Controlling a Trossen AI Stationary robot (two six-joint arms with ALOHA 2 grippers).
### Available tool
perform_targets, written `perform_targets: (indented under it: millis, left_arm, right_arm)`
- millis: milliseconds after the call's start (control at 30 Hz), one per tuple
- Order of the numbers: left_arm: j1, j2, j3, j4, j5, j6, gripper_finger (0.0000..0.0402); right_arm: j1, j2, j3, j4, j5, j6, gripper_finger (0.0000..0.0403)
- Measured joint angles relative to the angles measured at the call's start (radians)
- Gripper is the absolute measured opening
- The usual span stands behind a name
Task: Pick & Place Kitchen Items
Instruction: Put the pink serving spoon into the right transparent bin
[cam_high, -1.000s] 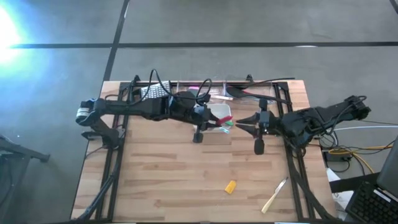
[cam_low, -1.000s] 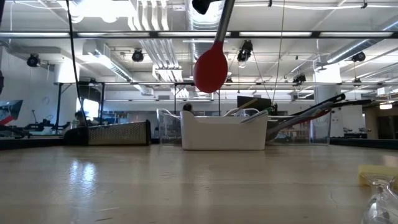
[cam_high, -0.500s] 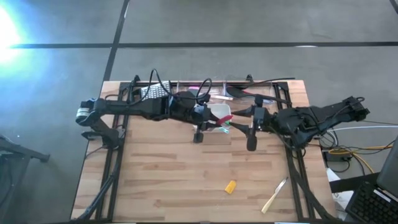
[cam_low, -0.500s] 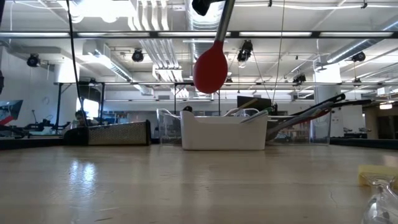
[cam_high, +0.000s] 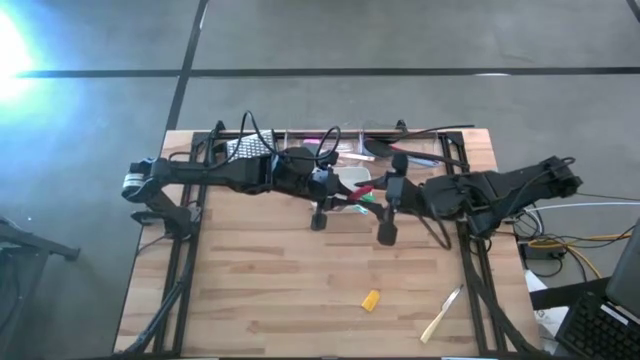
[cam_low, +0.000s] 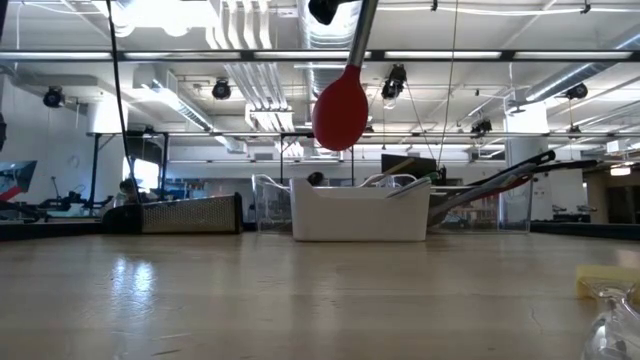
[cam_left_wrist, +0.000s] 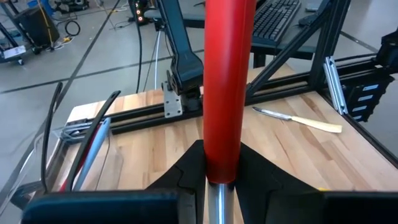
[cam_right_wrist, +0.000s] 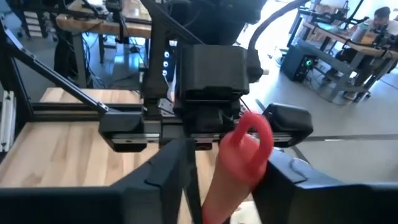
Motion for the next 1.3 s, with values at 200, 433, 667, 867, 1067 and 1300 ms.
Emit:
perform_targets:
  millis: [200,433,667,867,1067,1300]
  left_arm:
    - [0.000,0.000,0.000,-0.002,0.003,0.005,0.0062]
    - [0.002,-0.014,0.001,-0.043,-0.020,0.013,0.0065]
    - [0.002,-0.148,-0.002,-0.302,-0.316,0.080,0.0188]
    - [0.004,-0.300,-0.011,-0.387,-0.493,0.072,0.0229]
    - [0.004,-0.395,-0.062,-0.373,-0.492,0.042,0.0228]
    - [0.004,-0.417,-0.082,-0.351,-0.492,0.029,0.0226]
  right_arm:
    - [-0.003,0.033,0.068,-0.078,-0.001,-0.023,0.0048]
    - [-0.001,0.032,0.134,-0.247,0.070,0.032,0.0050]
    - [-0.003,-0.057,0.152,-0.478,0.248,0.181,0.0049]
    - [-0.001,-0.147,0.115,-0.664,0.406,0.347,0.0049]
    - [-0.003,-0.325,-0.019,-0.670,0.521,0.439,0.0049]
    - [-0.003,-0.566,-0.237,-0.577,0.581,0.563,0.0049]
